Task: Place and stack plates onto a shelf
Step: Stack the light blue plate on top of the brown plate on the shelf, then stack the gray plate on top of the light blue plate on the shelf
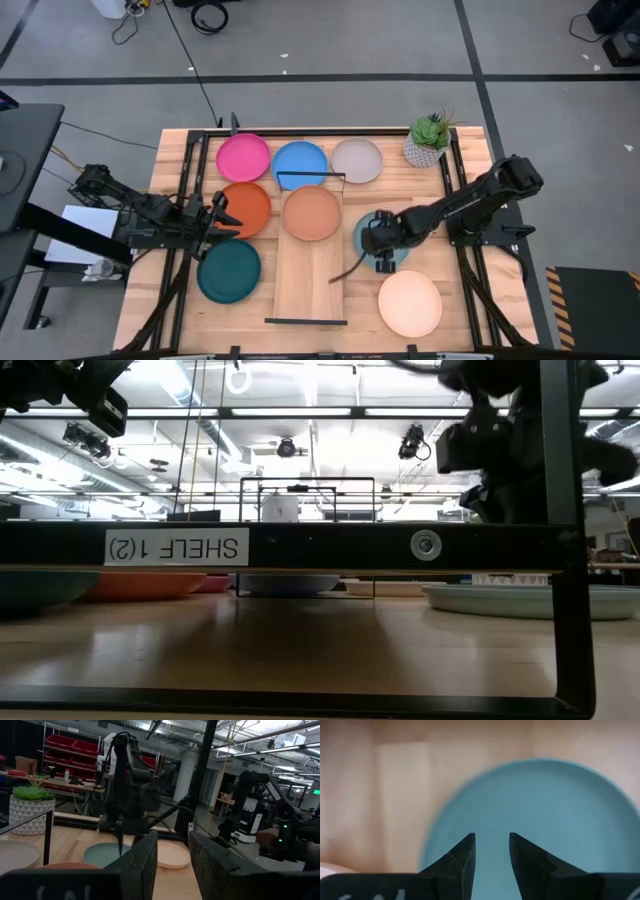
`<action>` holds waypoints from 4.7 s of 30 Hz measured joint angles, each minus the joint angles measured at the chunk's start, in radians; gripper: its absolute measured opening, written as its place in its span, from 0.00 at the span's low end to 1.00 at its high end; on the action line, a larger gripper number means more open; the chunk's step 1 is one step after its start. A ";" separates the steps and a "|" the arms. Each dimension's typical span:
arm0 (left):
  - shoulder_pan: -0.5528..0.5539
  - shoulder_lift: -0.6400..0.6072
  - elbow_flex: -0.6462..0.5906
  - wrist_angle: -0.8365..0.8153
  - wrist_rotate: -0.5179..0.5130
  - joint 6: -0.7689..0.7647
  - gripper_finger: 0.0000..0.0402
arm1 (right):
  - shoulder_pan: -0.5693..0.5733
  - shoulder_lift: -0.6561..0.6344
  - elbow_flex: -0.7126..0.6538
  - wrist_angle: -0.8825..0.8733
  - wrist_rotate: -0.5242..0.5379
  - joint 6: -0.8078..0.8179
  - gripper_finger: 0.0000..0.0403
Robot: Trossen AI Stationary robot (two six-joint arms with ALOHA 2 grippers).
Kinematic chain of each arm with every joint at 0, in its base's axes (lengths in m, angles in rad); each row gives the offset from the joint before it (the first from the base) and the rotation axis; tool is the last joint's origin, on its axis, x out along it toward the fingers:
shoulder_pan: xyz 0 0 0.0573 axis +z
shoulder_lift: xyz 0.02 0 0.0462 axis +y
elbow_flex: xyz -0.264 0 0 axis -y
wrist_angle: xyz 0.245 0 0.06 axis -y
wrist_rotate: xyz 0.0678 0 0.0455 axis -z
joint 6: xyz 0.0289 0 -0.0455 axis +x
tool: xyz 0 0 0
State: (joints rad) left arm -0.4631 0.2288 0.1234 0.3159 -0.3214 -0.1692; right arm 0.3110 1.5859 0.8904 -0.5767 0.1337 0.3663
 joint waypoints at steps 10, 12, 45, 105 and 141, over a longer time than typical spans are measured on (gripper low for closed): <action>0.000 0.000 0.000 0.013 0.000 0.000 0.29 | 0.094 0.113 0.076 -0.015 -0.005 0.164 0.36; 0.000 0.000 0.000 0.013 0.000 0.009 0.29 | 0.096 0.114 0.077 -0.031 -0.007 0.193 0.37; 0.000 0.000 0.000 0.007 0.000 0.023 0.29 | 0.108 0.141 0.445 -0.423 0.148 0.065 0.04; 0.000 0.020 0.001 0.007 0.003 -0.048 0.29 | -0.088 0.193 0.467 -0.242 0.319 -0.333 0.26; 0.000 0.020 0.000 0.008 0.003 -0.045 0.29 | -0.755 -0.116 -0.151 0.315 -0.035 -0.732 0.54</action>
State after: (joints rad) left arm -0.4632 0.2485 0.1234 0.3243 -0.3180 -0.2141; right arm -0.4440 1.4696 0.7399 -0.2619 0.0988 -0.3655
